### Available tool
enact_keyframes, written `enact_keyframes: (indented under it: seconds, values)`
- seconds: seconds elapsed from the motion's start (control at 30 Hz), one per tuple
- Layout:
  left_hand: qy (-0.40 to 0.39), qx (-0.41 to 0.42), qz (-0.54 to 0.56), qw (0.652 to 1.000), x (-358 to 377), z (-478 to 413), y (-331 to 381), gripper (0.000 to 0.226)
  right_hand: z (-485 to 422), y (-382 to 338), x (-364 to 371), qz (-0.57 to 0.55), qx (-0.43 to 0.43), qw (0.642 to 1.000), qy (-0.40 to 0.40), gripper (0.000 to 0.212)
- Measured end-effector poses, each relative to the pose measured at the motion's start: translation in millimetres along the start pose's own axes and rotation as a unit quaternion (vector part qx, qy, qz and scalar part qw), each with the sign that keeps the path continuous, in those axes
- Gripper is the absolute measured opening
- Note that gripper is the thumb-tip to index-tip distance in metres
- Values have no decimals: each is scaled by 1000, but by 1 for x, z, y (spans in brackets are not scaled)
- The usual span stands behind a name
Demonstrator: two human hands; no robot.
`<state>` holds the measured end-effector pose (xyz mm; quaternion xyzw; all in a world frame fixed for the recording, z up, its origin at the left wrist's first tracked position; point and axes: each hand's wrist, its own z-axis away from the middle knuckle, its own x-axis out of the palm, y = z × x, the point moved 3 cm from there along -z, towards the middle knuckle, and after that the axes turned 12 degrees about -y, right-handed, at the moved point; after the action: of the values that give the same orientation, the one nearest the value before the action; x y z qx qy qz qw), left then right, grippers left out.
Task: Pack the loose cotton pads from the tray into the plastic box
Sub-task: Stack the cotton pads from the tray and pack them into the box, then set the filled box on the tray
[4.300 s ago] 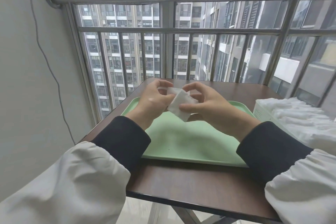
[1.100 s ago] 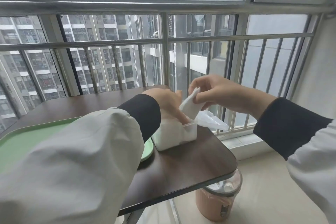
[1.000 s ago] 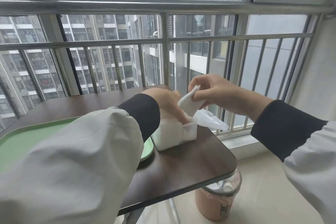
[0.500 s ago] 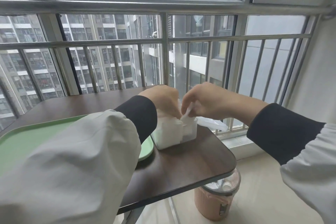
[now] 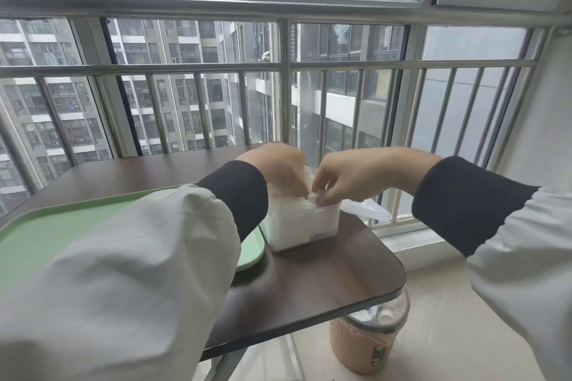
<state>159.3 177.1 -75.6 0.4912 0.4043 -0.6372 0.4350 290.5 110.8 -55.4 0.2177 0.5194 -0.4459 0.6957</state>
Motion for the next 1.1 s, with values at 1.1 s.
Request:
enact_keyframes:
  seconds: [1.1]
  values:
    - [99,50,394,913,6,29,-49,58,41,-25,63,-147,148,949,235,36]
